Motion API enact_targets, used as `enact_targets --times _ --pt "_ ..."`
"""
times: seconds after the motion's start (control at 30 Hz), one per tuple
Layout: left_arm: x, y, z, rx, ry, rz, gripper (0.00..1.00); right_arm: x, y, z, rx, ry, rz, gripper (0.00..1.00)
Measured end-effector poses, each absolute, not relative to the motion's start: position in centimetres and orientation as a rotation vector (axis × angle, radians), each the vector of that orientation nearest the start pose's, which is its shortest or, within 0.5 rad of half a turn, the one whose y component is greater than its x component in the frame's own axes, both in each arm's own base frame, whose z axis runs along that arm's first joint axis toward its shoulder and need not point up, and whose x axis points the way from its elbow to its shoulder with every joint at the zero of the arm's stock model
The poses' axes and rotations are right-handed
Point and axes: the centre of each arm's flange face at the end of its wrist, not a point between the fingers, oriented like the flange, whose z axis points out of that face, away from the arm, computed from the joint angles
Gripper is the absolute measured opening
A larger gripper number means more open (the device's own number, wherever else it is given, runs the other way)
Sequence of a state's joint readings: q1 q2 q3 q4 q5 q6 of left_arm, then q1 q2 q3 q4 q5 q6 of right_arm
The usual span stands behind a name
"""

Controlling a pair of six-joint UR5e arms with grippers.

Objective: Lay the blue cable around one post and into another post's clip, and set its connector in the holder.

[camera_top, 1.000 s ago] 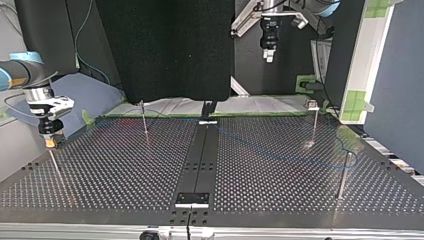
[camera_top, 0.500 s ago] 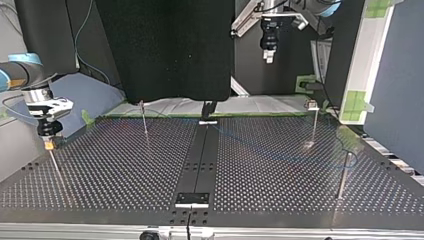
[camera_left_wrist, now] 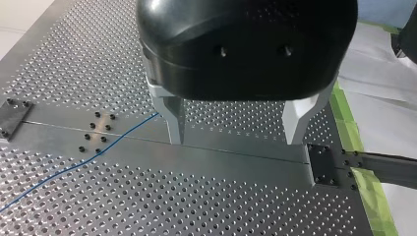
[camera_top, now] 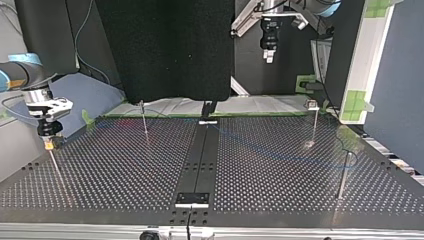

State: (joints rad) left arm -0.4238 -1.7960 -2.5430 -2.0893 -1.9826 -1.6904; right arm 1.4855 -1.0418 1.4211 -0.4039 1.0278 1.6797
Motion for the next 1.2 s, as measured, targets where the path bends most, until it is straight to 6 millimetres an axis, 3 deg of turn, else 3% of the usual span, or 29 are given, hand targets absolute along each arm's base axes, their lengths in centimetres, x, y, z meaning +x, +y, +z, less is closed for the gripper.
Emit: enact_targets --times 0.13,0.17,0.2,0.27,0.3,0.33,0.37,0.4,0.43,0.47,0.5,0.53,1.2 --pt "24.77 -21.42 9.97 -0.045 1.704 -0.052 1.0 12.73 -68.03 28.61 1.487 -1.039 1.627 0.0" --pt "24.77 -21.42 9.97 -0.045 1.704 -0.051 1.0 12.74 -68.05 28.61 1.486 -1.039 1.627 0.14" --pt "24.77 -21.42 9.96 -0.045 1.704 -0.051 1.0 12.74 -68.05 28.59 1.485 -1.038 1.627 0.14" --pt "24.77 -21.42 9.97 -0.045 1.704 -0.052 1.0 12.76 -68.07 28.58 1.485 -1.037 1.625 0.35" --pt "24.76 -21.42 9.97 -0.045 1.704 -0.051 1.0 12.76 -68.08 28.58 1.484 -1.036 1.625 0.35" --pt "24.77 -21.42 9.97 -0.045 1.704 -0.052 1.0 12.75 -68.08 28.58 1.484 -1.035 1.624 0.45" --pt "24.77 -21.42 9.97 -0.045 1.704 -0.052 1.0 12.74 -68.08 28.57 1.484 -1.035 1.623 0.65" --pt "24.76 -21.42 9.97 -0.045 1.704 -0.051 1.0 12.74 -68.08 28.58 1.484 -1.035 1.623 0.65" --pt "24.77 -21.42 9.97 -0.045 1.704 -0.052 1.0 12.74 -68.09 28.58 1.484 -1.035 1.622 0.8" --pt "24.77 -21.42 9.97 -0.045 1.704 -0.052 1.0 12.72 -68.09 28.58 1.483 -1.035 1.622 0.89" --pt "24.77 -21.42 9.97 -0.045 1.704 -0.052 1.0 12.72 -68.1 28.58 1.483 -1.036 1.622 0.89" --pt "24.77 -21.42 9.97 -0.045 1.704 -0.052 1.0 12.69 -68.11 28.57 1.482 -1.037 1.622 0.99" --pt "24.71 -21.4 9.94 -0.045 1.705 -0.051 1.0 12.75 -68.15 28.61 1.477 -1.036 1.625 0.99"
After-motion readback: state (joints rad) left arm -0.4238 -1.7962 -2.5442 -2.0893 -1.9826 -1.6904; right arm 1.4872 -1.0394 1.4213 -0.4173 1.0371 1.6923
